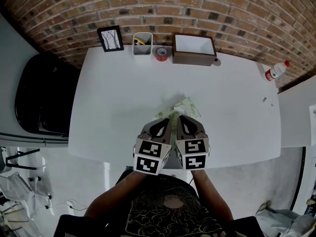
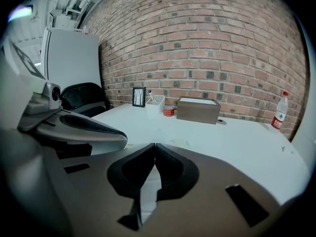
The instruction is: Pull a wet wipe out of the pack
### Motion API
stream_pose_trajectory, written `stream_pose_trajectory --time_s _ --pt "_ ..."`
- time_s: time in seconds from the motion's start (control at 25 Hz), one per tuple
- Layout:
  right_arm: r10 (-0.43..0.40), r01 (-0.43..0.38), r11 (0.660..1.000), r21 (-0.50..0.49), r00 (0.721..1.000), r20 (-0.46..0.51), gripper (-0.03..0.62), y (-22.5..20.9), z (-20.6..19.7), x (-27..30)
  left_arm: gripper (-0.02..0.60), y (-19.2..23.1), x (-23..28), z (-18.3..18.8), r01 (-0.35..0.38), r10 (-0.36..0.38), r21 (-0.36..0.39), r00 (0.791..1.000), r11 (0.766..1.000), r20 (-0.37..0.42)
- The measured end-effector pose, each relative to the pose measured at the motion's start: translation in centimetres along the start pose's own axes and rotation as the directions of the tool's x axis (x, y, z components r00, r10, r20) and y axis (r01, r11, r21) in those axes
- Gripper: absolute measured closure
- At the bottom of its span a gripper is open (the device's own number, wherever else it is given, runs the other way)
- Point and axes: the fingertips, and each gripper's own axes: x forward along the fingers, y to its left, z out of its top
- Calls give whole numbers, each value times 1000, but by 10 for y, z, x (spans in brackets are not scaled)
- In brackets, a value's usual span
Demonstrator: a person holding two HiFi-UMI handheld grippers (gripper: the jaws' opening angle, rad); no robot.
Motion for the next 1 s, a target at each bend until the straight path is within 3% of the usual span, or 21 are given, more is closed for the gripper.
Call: stream_pose_trajectory --time_s 1.0 --pt "57 -57 998 2 995 82 577 5 16 -31 569 -15 -18 5 -61 62 -8 997 998 42"
